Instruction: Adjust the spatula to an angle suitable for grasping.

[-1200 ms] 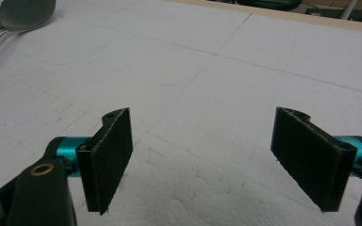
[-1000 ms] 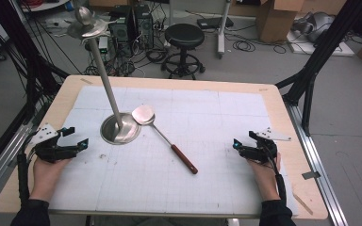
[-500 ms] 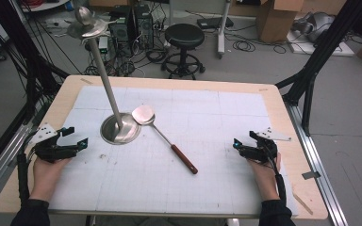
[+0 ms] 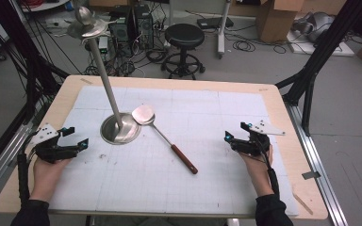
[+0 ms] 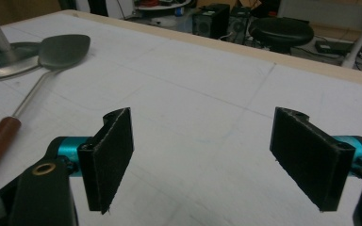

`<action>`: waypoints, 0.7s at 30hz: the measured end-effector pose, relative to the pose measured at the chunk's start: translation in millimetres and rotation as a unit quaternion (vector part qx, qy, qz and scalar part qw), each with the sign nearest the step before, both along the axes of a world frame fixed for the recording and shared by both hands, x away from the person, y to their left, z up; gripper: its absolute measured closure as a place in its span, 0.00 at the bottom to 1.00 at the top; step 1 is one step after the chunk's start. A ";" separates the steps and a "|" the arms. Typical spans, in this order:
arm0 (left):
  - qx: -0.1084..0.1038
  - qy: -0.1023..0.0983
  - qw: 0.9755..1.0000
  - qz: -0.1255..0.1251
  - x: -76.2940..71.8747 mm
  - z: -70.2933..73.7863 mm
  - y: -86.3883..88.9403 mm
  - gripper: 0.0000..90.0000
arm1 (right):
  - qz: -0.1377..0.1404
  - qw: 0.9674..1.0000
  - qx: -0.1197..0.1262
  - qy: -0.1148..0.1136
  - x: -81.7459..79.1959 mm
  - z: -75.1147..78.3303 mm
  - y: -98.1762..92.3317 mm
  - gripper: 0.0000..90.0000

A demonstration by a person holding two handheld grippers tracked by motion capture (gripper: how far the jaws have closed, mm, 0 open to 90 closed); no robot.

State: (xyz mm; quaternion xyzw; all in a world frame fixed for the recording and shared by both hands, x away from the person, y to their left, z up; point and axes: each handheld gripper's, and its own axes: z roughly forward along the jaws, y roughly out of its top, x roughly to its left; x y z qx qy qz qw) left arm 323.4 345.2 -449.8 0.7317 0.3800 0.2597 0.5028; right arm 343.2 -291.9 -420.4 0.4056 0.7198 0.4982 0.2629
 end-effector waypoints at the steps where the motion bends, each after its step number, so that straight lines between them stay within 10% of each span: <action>1: 0.004 -0.001 1.000 -0.001 -0.2 0.1 -0.5 0.24 | 0.004 1.000 0.001 0.000 1.2 1.7 4.1 0.24; 21: 0.008 0.001 1.000 0.006 0.5 -0.1 -1.7 0.26 | 0.104 0.994 -0.003 0.036 33.9 17.2 81.5 0.18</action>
